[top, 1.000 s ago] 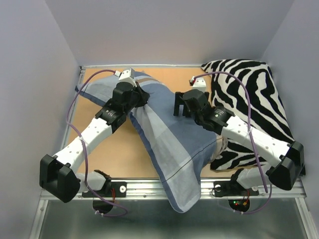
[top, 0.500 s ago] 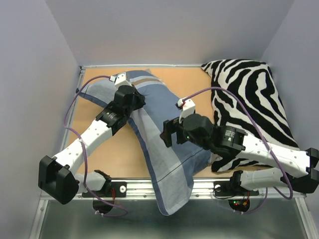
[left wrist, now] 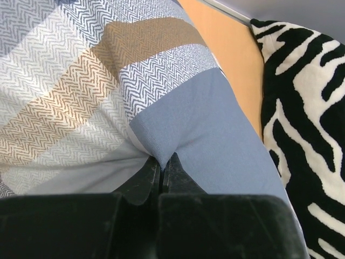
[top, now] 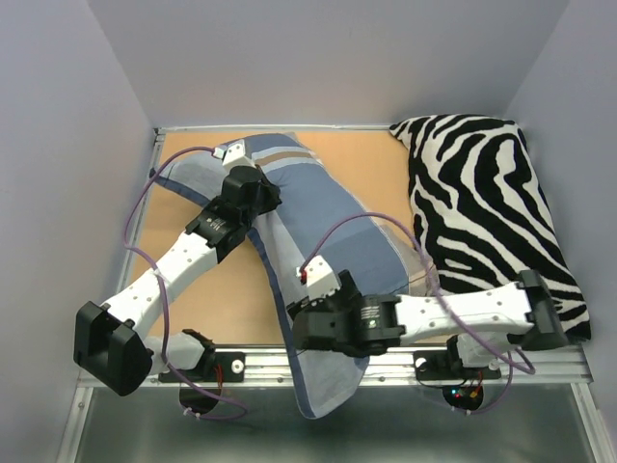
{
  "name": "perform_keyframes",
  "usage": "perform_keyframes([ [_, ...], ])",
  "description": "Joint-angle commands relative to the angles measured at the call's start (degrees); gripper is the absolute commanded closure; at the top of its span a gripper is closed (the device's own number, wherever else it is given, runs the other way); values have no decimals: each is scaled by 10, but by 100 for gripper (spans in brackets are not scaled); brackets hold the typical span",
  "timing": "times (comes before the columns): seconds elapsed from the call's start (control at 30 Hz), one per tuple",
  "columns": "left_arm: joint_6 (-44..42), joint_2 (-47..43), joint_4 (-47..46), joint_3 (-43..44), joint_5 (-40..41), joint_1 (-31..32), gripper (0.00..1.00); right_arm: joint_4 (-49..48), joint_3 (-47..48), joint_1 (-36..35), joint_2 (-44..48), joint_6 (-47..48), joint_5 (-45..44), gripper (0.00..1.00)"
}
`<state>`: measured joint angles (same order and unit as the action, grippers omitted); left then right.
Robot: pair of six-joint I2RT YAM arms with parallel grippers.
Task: Remove the pillowcase from the pillow
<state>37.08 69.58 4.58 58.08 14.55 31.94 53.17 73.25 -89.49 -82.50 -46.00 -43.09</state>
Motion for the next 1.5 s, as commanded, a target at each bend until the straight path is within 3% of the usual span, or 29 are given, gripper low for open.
perform_keyframes([
  [0.0,-16,-43,-55,20,10,5,100,204,17,-25,-95,-196,-81,0],
  [0.13,-29,-71,-23,23,7,12,100,227,-13,-25,-115,-265,-103,1],
  [0.17,-36,-84,-15,27,11,21,100,226,-7,-25,-109,-274,-120,5],
  [0.2,-39,-89,3,31,24,28,100,227,0,-24,-101,-276,-130,24],
  [0.27,-46,-106,26,40,39,39,100,222,35,-23,-64,-254,-152,44],
  [0.3,-52,-111,47,49,50,50,100,221,52,-23,-52,-243,-174,63],
  [0.43,-62,-134,109,84,82,82,100,148,144,-22,2,-99,-186,83],
  [0.57,-70,-139,183,168,94,109,100,-22,187,-22,55,100,-122,83],
  [0.7,-98,-114,206,243,93,110,98,-68,244,-5,71,151,-87,80],
  [0.77,-113,-56,226,307,94,111,88,-93,245,89,78,166,-20,80],
  [0.8,-124,-33,232,324,91,111,84,-110,200,193,87,171,94,80],
  [0.87,-133,26,220,345,76,101,78,-161,142,293,86,173,197,80],
  [0.9,-134,45,215,347,65,88,76,-177,115,337,80,173,292,81],
  [0.93,-134,61,195,347,36,80,74,-197,50,434,61,163,347,83],
  [0.97,-129,96,185,346,19,66,75,-255,18,486,46,159,406,83],
  [1.0,-125,114,177,349,1,39,77,-290,-12,531,32,151,539,84],
  [1.03,-119,149,164,354,-21,30,89,-351,-39,614,-17,133,591,85],
  [1.13,-117,217,169,408,-35,11,98,-386,-30,694,-132,130,692,89],
  [1.27,-125,265,177,446,-37,8,98,-407,9,716,-197,102,708,90],
  [1.3,-126,268,185,453,-30,7,93,-408,30,721,-219,96,714,90],
  [1.33,-125,267,184,453,-27,8,75,-408,43,730,-231,92,710,90],
  [1.43,-119,216,140,407,-15,8,45,-407,82,755,-270,77,724,90],
  [1.47,-119,198,130,392,-8,8,42,-406,91,760,-279,72,725,89],
])
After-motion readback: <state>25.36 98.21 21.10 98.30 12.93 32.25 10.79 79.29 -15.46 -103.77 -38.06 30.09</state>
